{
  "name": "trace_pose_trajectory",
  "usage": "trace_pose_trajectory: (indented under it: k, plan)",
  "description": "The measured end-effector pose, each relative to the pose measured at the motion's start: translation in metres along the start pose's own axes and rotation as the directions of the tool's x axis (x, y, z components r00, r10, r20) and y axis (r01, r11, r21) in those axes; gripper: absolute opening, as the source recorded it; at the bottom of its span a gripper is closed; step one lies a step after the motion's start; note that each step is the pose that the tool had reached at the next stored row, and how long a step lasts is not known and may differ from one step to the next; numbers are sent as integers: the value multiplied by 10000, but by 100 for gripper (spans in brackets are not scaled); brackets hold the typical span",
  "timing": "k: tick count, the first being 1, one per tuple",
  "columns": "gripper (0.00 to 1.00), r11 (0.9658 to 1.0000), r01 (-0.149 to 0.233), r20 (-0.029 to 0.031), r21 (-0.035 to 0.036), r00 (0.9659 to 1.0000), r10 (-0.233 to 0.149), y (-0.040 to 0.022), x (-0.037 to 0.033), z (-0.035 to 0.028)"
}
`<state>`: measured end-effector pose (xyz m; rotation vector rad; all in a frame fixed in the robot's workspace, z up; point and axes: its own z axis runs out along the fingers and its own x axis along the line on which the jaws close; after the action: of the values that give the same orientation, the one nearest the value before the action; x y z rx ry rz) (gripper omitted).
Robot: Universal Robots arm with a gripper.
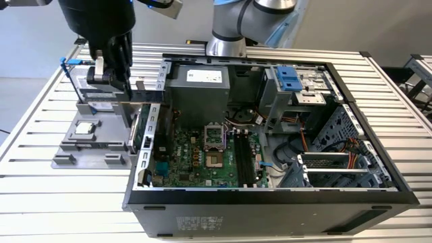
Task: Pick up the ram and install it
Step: 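Pick up the ram and move it above insertion slot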
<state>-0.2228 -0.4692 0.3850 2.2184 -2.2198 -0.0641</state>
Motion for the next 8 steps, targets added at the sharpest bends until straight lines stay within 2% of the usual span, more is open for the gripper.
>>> trace_pose_trajectory:
  k: [8]
  plan:
    - [0, 10000, 0, 0, -23, 10000, 0, -340, 0, -11]
